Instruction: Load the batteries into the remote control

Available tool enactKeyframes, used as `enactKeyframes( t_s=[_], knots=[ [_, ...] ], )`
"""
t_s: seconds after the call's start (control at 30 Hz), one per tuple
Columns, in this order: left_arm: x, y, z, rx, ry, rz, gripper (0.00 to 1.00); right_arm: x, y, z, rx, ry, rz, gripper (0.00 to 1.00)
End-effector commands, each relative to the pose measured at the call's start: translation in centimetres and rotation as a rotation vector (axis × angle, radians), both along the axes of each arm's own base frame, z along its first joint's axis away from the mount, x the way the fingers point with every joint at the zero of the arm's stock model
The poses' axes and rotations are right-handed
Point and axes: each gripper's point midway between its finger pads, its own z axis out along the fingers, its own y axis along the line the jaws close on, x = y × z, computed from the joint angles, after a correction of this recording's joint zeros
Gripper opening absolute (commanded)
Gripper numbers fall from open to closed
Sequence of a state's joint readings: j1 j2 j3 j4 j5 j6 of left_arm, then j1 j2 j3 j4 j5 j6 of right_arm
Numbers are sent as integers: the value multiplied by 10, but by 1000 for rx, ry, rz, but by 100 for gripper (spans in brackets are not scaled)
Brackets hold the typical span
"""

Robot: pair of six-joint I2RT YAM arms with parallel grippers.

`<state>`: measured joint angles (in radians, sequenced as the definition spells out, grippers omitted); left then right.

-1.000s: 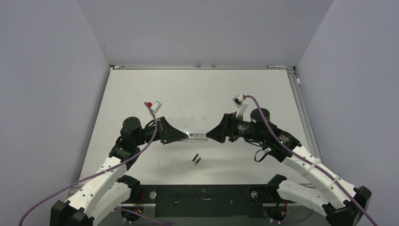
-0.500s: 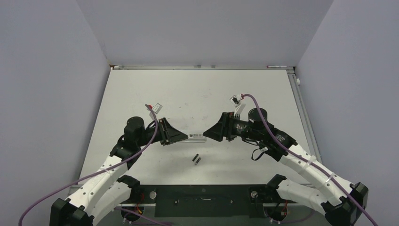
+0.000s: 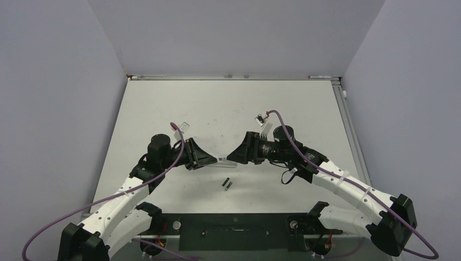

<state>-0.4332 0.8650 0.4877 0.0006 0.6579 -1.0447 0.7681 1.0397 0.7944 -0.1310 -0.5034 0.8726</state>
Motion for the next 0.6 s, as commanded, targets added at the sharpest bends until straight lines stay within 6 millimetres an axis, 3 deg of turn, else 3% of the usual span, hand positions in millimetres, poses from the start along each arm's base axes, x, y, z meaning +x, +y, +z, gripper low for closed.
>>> enactKeyframes(
  t_s=[0.0,0.57],
  knots=[
    [3,-2,6,-3,-11,6,0,7,9,-1,15,-6,-23,67],
    [0,-2,8,5,8,-3,0,7,18,-22,-43,41,-31,67]
  ],
)
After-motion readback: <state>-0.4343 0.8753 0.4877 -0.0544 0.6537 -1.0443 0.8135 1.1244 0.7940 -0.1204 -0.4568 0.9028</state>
